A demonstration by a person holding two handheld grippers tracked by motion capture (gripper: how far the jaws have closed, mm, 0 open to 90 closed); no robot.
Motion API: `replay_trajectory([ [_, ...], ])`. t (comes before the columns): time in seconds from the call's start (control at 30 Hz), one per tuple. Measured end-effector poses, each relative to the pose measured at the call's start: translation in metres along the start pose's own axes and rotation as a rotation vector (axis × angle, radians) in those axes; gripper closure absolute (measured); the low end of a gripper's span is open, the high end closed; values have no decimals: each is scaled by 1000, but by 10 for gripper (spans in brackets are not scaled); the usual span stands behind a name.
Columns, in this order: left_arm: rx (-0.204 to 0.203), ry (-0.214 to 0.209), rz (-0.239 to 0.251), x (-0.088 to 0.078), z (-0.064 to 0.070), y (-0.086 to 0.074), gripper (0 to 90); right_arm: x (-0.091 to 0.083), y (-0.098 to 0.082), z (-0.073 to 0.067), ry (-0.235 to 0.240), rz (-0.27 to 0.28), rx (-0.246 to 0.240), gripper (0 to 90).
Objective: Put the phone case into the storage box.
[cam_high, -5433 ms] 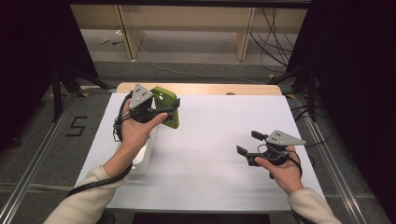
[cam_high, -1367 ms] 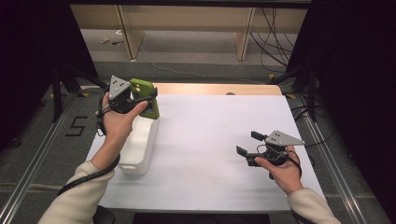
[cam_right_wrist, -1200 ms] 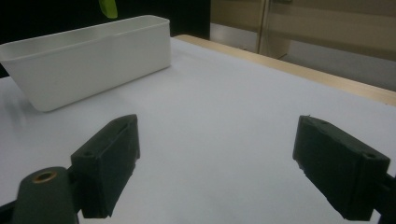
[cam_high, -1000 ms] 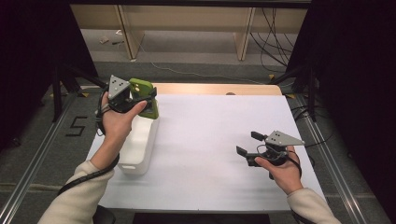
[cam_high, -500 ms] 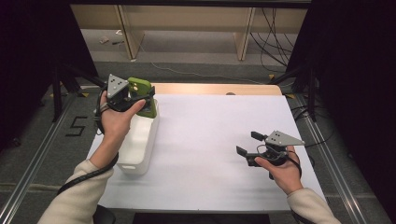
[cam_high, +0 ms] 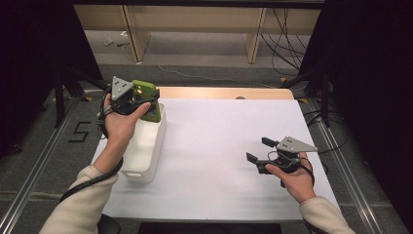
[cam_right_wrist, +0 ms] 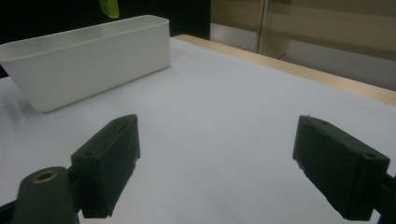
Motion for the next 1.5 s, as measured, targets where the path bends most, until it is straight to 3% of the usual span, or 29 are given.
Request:
replay_trajectory([
  [0.33, 8, 19, -5, 4, -6, 0, 158, 0, 0, 0, -1, 0, 1, 158],
  [0.93, 32, 30, -19, 19, -3, -1, 158, -1, 0, 1, -3, 2, 5, 158],
  [1.5, 27, 51, -25, 26, -11, -1, 158, -1, 0, 1, -3, 2, 5, 159],
])
Point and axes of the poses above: each handheld gripper's, and its own axes: x roughly forward along the jaws, y roughly out of its top, z roughly to its right, the point moved 6 cm from there along x, roughly forward along the jaws, and after that the axes turned 2 degrees about z, right-handed, at the moved point
